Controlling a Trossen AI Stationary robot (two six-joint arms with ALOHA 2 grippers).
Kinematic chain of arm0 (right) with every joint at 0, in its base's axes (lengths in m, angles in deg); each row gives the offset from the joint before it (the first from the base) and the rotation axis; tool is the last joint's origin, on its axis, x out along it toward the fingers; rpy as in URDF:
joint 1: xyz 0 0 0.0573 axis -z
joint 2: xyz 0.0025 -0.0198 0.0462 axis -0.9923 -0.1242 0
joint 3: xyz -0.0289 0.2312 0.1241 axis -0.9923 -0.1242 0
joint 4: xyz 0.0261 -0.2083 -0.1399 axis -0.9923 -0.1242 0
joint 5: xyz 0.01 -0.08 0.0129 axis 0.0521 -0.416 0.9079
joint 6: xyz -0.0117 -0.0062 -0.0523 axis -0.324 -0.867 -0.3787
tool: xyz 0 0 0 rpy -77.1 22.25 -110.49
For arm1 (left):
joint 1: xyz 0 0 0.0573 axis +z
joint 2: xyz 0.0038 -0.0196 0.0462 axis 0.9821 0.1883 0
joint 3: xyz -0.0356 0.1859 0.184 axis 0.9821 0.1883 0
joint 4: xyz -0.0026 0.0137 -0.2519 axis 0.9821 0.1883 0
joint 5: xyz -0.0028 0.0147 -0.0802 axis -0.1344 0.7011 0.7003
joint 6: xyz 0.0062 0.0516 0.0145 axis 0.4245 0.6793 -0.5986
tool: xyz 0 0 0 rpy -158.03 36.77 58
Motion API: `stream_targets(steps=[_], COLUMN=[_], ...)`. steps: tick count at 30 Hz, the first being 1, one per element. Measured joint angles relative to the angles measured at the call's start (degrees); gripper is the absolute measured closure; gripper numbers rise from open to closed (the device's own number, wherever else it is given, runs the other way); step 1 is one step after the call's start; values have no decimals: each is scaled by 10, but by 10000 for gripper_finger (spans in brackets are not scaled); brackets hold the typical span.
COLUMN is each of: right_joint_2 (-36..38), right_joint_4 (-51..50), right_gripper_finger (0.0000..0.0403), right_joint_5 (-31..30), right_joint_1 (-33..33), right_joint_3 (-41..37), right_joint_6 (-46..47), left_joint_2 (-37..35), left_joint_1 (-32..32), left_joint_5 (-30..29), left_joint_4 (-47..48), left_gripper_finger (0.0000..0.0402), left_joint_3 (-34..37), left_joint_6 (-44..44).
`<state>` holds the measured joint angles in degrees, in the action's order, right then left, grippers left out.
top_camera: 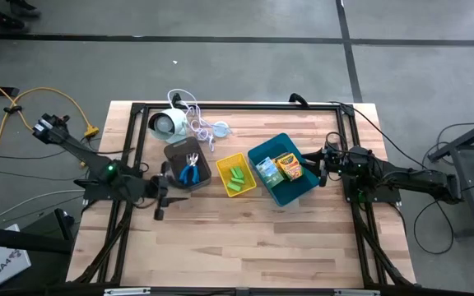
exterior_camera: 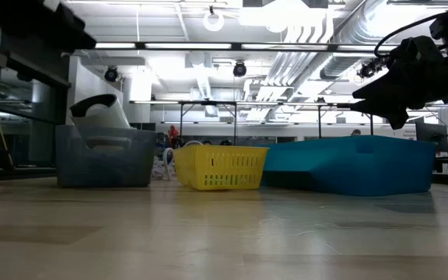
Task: Pick & Place School Supplies
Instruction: Return to Home Position
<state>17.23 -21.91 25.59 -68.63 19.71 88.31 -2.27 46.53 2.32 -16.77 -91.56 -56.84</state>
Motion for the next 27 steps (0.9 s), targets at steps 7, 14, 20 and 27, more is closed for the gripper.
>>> stream_targets(steps=[7, 14, 20, 27], right_joint_2=[0, 0, 0, 0], right_joint_4=[1, 2, 3, 3], right_gripper_finger=[241, 241, 241, 241], right_joint_5=[0, 0, 0, 0], right_joint_1=[0, 0, 0, 0], right_joint_3=[0, 0, 0, 0], right_joint_6=[0, 0, 0, 0], left_joint_2=[-142, -244, -286, -304], left_joint_1=[0, 0, -6, -16], left_joint_5=[5, 71, 97, 97], left_joint_4=[-17, -18, -53, -122], left_gripper_finger=[260, 260, 260, 260], left_joint_3=[101, 168, 209, 259], left_joint_6=[-1, -11, 13, 20])
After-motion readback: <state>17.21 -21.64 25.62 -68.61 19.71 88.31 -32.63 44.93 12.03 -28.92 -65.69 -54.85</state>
